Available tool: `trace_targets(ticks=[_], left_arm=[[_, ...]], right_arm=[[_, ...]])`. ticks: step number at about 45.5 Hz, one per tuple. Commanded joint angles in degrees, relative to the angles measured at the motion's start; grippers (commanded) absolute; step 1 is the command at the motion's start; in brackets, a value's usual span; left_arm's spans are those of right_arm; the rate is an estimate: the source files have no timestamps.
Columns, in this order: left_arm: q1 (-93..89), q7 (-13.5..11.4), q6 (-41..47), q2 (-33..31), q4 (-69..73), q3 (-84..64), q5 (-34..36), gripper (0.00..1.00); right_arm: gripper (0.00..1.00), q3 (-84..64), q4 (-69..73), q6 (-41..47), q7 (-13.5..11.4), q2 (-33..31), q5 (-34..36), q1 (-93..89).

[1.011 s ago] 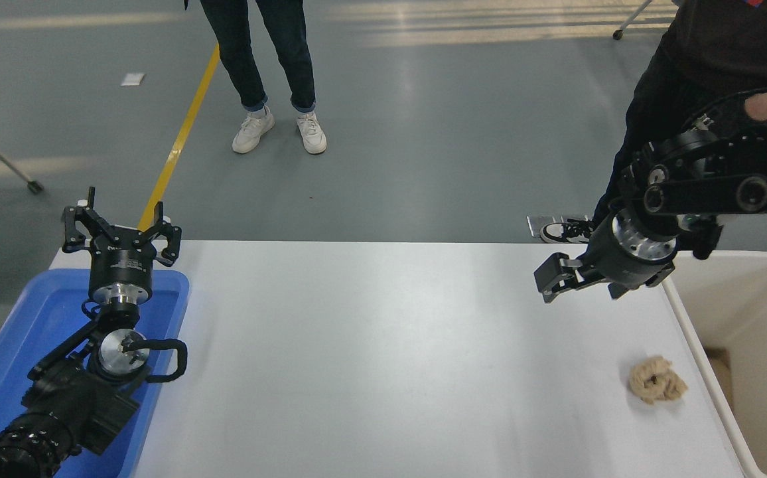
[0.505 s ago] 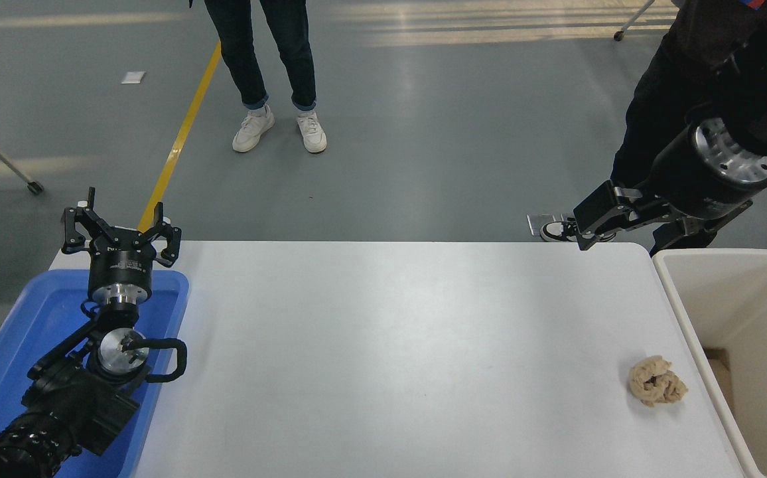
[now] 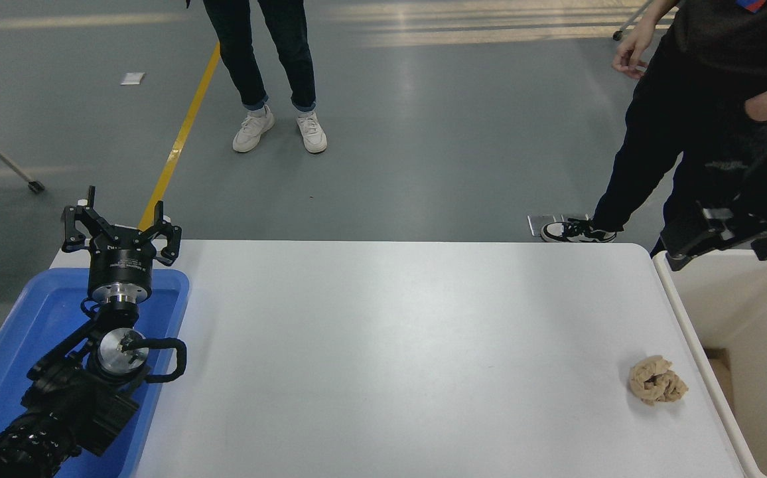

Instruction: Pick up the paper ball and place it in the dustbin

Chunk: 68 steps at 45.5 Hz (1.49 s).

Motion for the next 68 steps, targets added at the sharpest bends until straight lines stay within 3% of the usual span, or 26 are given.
trace_targets(ticks=[1, 16, 30, 39, 68], left_arm=[[0.0, 0.0, 0.1, 0.0, 0.0, 0.0, 0.0, 0.99], [0.0, 0.0, 0.1, 0.0, 0.0, 0.0, 0.0, 0.99], [0.0, 0.0, 0.1, 0.0, 0.0, 0.0, 0.0, 0.99], [0.0, 0.0, 0.0, -0.1, 0.0, 0.0, 0.0, 0.99], [0.0, 0.0, 0.0, 0.0, 0.0, 0.1, 0.1, 0.99]], right_arm=[[1.00, -4.6, -4.5, -10.0, 0.0, -6.4, -7.5, -8.2], [1.00, 4.8, -10.1, -19.7, 0.0, -12.9, -7.6, -27.8], [1.00, 21.1, -17.2, -22.0, -0.4, -10.7, -5.0, -45.9], [1.00, 28.1, -21.4, -23.0, -0.4, -5.5, -4.0, -54.5], [1.00, 37.1, -29.7, -25.3, -0.5, 2.3, -0.9, -68.6]])
